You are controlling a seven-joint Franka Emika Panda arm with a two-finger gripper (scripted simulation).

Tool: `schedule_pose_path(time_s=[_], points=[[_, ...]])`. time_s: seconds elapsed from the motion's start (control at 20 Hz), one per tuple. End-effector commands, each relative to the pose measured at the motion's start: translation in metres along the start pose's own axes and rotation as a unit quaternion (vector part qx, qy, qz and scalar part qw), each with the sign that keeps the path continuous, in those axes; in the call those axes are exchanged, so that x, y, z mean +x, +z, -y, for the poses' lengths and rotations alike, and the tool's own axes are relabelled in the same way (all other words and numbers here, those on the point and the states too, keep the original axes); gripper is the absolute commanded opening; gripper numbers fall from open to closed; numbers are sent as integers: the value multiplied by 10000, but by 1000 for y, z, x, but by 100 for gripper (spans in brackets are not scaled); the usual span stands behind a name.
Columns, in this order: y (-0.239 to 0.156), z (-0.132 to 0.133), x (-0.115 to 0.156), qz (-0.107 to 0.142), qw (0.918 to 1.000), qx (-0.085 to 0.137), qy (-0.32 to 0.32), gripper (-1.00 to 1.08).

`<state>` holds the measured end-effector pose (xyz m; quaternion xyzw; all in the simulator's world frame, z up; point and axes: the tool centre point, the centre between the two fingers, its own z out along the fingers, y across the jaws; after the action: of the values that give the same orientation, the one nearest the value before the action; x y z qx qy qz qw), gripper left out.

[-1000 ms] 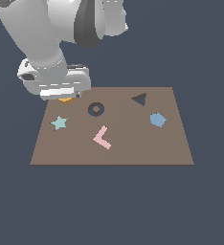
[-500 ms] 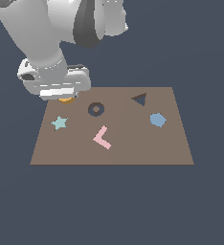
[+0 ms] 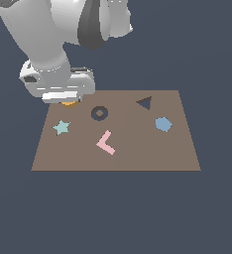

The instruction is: Insert a designated object into the corresponding slot on a board.

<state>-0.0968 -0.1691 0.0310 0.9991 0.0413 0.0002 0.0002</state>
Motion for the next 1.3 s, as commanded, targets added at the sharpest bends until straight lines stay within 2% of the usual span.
schedule_pose_path(time_s=[0.0, 0.35, 0.65, 0.9, 1.25], points=[[0, 3, 0, -2, 9999, 0, 106, -100], [-2, 19, 2, -1, 9980, 0, 633, -100], [-3, 38, 7, -1, 9914, 0, 1306, -100], [-5, 58, 15, 0, 9795, 0, 2016, -100], [-7, 82, 31, 1, 9546, 1, 2980, -100]])
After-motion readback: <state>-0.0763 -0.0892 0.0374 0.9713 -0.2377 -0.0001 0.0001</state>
